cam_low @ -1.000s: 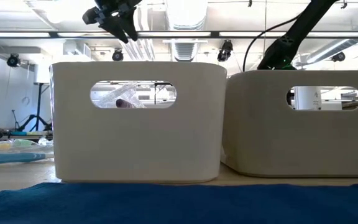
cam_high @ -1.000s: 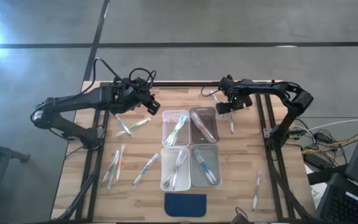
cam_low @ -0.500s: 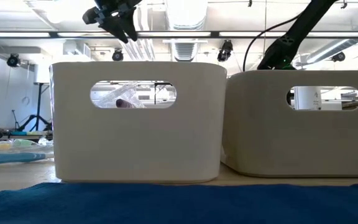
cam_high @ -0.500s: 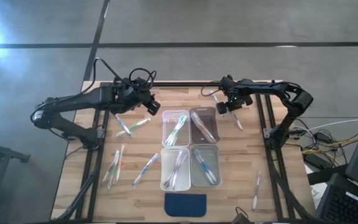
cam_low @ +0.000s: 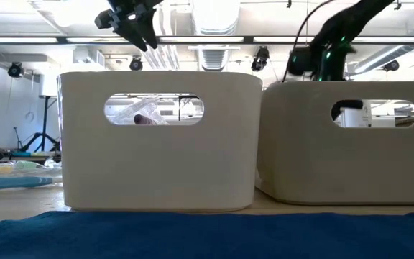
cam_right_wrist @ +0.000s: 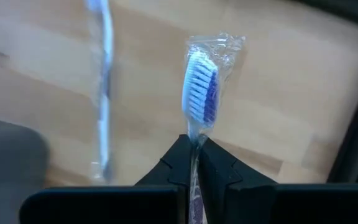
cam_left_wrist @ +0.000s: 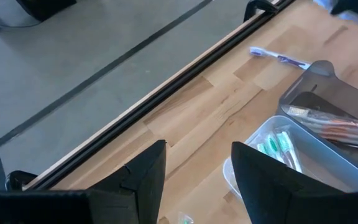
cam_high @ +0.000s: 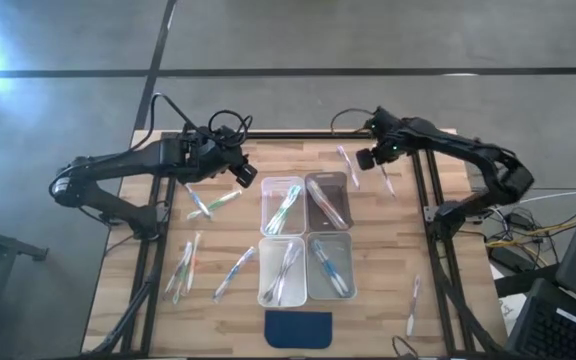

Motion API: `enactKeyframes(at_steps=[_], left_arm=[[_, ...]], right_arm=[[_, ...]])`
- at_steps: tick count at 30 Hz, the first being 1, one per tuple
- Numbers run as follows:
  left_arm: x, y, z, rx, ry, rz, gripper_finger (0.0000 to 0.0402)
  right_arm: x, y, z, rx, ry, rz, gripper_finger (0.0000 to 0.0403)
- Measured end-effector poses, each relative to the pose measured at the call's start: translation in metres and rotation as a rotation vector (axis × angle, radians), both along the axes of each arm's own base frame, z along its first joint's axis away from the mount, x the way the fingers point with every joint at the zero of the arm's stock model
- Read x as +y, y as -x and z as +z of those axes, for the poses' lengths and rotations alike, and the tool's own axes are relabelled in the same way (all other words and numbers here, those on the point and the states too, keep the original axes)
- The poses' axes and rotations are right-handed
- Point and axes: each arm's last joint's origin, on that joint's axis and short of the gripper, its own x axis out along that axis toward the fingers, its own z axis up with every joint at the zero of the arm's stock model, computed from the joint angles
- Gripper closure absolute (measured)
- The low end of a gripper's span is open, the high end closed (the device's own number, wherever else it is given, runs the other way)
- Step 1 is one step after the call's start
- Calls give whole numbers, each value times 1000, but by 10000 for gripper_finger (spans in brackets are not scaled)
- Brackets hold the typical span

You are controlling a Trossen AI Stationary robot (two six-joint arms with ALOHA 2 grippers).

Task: Pick & Place Toothbrushes
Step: Put the violet toothbrush into the white bin

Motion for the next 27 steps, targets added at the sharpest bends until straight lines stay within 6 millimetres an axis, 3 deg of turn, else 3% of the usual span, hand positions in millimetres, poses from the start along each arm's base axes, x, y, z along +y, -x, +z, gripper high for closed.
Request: enactKeyframes(at_steps=[5, 12, 20, 27], left_arm=[[0, 0, 0, 1, 1, 0, 213], [0, 0, 0, 2, 2, 0, 213], [-2, -3, -6, -15, 22, -21, 213], [-5, -18, -35, -72, 65, -127, 213]], right_arm=[[20, 13, 40, -131, 129, 32, 391], [58, 26, 81, -296, 276, 147, 393], [101, 27, 112, -504, 417, 367, 393], [136, 15, 120, -716, 498, 575, 392]])
